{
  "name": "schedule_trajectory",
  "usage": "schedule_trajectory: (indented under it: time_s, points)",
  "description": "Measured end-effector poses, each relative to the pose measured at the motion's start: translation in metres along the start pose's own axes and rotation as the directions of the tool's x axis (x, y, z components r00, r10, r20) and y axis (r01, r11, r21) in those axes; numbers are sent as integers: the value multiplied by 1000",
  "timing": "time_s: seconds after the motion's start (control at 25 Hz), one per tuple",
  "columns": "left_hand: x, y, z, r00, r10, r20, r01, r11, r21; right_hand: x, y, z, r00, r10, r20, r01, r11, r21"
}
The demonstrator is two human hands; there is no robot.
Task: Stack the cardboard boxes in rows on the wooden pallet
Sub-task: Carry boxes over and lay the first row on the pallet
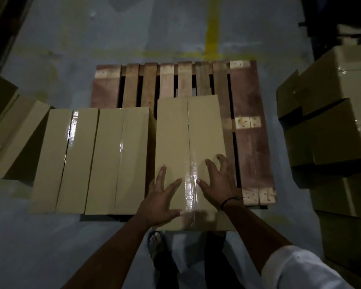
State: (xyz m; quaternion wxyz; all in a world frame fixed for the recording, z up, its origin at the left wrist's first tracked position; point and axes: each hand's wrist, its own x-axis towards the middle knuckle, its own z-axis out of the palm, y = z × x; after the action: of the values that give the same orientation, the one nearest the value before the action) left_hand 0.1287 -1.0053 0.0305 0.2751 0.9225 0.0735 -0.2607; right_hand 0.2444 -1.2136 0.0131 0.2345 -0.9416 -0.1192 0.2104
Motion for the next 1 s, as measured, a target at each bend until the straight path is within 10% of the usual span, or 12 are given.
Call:
schedule_trajectory:
  time_s: [1.0]
  points:
    - [71,-110,66,989,-71,-130,66,997,-44,73,35,143,998,-57,39,56,998,11]
